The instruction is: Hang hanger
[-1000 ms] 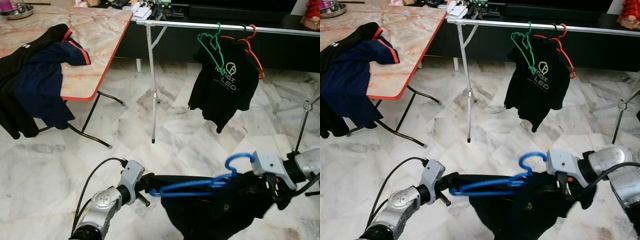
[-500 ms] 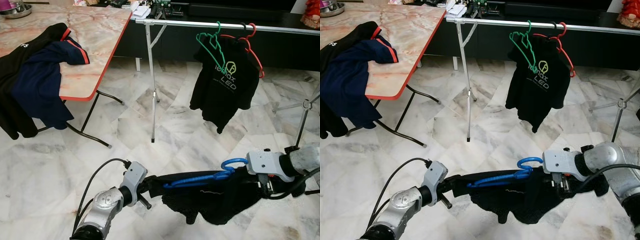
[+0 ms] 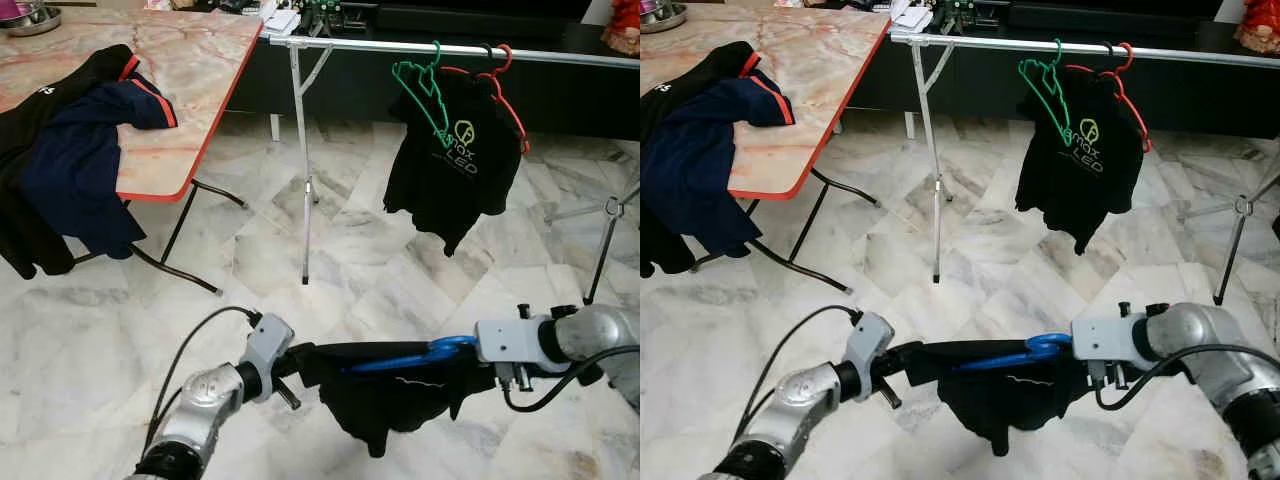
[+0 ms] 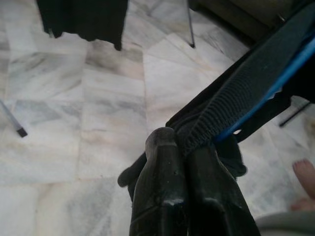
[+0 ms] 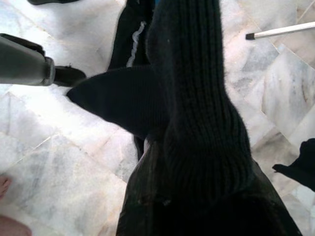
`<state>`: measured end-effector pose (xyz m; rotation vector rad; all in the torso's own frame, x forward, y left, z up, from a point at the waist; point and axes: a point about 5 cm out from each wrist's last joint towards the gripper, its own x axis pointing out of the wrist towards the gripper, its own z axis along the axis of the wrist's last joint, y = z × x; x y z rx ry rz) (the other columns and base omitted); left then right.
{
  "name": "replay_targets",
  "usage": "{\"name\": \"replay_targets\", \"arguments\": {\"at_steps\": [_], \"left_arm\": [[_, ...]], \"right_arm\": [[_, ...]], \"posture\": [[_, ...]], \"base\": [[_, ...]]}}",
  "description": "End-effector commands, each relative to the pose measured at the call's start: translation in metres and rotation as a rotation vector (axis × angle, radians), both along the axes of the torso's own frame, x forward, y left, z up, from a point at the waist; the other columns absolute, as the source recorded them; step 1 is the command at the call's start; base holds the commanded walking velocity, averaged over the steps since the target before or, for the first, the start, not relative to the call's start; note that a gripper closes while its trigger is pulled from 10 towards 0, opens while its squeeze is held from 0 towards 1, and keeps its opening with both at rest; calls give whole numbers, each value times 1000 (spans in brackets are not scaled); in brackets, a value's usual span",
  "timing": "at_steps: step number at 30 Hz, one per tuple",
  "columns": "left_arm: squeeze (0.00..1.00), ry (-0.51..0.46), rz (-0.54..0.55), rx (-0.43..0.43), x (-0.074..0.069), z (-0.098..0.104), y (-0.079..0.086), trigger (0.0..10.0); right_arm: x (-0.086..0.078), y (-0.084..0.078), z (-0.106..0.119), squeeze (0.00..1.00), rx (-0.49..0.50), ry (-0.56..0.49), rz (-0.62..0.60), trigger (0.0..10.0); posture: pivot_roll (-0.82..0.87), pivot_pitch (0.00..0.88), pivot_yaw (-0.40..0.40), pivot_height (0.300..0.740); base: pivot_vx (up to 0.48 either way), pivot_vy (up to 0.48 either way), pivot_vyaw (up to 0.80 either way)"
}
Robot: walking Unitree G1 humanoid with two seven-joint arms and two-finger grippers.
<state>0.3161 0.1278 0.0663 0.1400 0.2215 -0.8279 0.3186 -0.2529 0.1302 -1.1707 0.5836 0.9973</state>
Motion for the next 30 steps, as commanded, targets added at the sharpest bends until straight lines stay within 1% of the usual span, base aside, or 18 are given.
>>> {"name": "replay_targets", "arguments": {"at_steps": [1,5,7,8,10,11,13,14,16,17,18,19,20,21,25,28,29,30], "left_arm": [[0,-3,-11,8,1,8,9,0],[0,-10,-80,4,-2,18,4,0],[0,-7,-129,10,-5,24,2,0],[0,-5,-160,8,-8,29,1,0],[0,-3,-170,5,-9,31,1,0],[0,5,-196,0,-12,35,0,0],[0,11,-223,0,-15,39,-2,0],[0,7,-246,7,-17,43,-3,0],[0,3,-260,8,-19,47,-4,0],[0,-1,-265,5,-19,49,-5,0],[0,-1,-265,5,-19,49,-5,0],[0,1,-271,4,-20,51,-6,0],[0,4,-277,5,-21,52,-7,0],[0,5,-291,4,-22,54,-10,0],[0,14,-320,-9,-27,61,-16,0],[0,6,-364,-40,-33,70,-25,0],[0,7,-400,-60,-37,73,-32,0],[0,8,-411,-65,-39,74,-34,0]], "right_arm": [[-6,-12,-13,0,-63,29,-55,0],[-4,-4,-19,0,-10,15,-75,0],[-2,2,-24,0,16,-8,-89,0],[-1,9,-29,0,43,-22,-92,0],[-2,12,-31,0,55,-22,-91,0],[-1,19,-35,0,100,-28,-112,0],[0,25,-37,0,129,-43,-132,0],[2,30,-40,0,158,-61,-171,0],[2,35,-43,0,168,-74,-186,0],[1,40,-45,0,176,-71,-177,0],[1,40,-45,0,176,-71,-177,0],[-1,47,-48,0,221,-47,-177,0],[-2,51,-49,0,237,-36,-175,0],[-3,57,-52,0,251,-28,-172,0],[-2,64,-55,0,273,-41,-206,0],[0,76,-59,0,316,-41,-240,0],[0,84,-61,0,339,-36,-242,0],[0,87,-62,0,345,-37,-242,0]], "posture": [[-108,233,-36,740],[-103,238,-33,740],[-101,238,-33,740],[-95,241,-31,740],[-95,241,-31,740],[-91,241,-31,740],[-91,241,-30,740],[-86,241,-27,740],[-85,241,-26,740],[-80,241,-23,740],[-80,241,-23,740],[-81,240,-23,740],[-83,240,-23,740],[-84,239,-24,740],[-82,237,-25,740],[-76,234,-21,740],[-69,232,-19,740],[-69,232,-19,740]], "base": [[0,0,0],[0,0,0],[0,0,0],[0,0,0],[0,0,0],[0,0,0],[0,0,0],[0,0,0],[0,0,0],[0,0,0],[0,0,0],[0,0,0],[0,0,0],[0,0,0],[0,0,0],[0,0,0],[0,0,0],[0,0,0]]}}
